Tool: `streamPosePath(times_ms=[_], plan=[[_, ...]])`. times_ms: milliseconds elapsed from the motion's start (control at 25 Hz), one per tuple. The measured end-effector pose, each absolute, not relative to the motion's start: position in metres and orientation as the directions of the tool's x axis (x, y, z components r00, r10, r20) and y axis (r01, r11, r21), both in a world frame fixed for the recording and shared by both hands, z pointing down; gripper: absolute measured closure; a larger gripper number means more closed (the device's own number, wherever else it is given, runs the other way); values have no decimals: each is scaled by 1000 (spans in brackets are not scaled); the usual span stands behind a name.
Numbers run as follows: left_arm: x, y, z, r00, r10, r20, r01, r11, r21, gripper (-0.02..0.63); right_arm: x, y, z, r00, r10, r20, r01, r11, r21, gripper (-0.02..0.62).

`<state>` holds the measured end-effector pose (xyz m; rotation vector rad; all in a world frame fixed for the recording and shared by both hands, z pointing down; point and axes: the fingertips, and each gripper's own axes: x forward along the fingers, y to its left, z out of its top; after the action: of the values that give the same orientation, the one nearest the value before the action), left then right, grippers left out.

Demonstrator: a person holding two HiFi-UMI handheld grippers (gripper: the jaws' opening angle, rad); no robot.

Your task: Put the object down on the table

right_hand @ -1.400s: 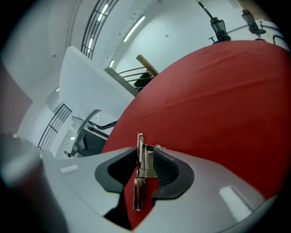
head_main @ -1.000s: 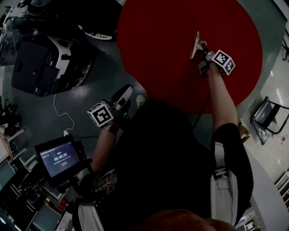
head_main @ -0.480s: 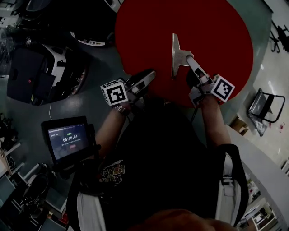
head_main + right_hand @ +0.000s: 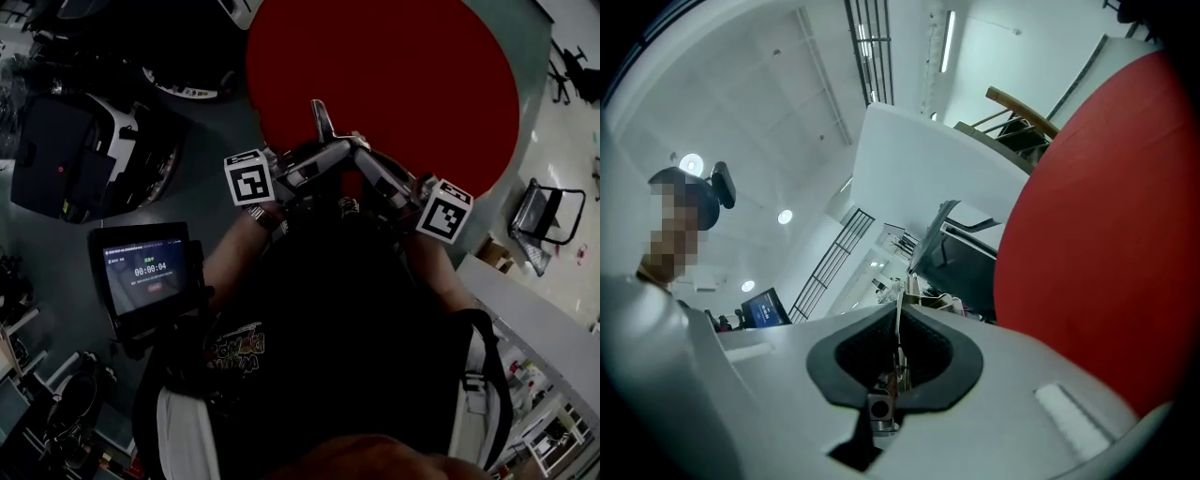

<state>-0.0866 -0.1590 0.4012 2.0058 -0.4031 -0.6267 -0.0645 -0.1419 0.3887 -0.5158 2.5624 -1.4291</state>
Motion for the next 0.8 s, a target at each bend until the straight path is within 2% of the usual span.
streamPosePath(times_ms=[240,320,400,480,680,800], plan=[[-119,-131,370,788,-502,-358,59,-517,854,454,-93,-112,355,-916,-400,25,-264,556,-788,572],[-126,-129,365,779,-507,-370,53,-534,844,454,-90,-109,347,-899,-438,19,-301,585,-753,559],[-137,-126,363,763,-522,-380,56,-533,844,454,-83,-102,341,-871,-491,13,-354,609,-710,518],[-144,-117,359,764,-513,-391,64,-543,837,454,-69,-91,341,-837,-547,6,-404,611,-681,518],[-140,-79,335,817,-385,-429,125,-609,783,454,-45,-58,351,-768,-639,-38,-419,546,-725,517],[-105,-44,329,844,-320,-432,162,-615,772,454,-20,-28,348,-751,-655,-86,-384,538,-750,510]])
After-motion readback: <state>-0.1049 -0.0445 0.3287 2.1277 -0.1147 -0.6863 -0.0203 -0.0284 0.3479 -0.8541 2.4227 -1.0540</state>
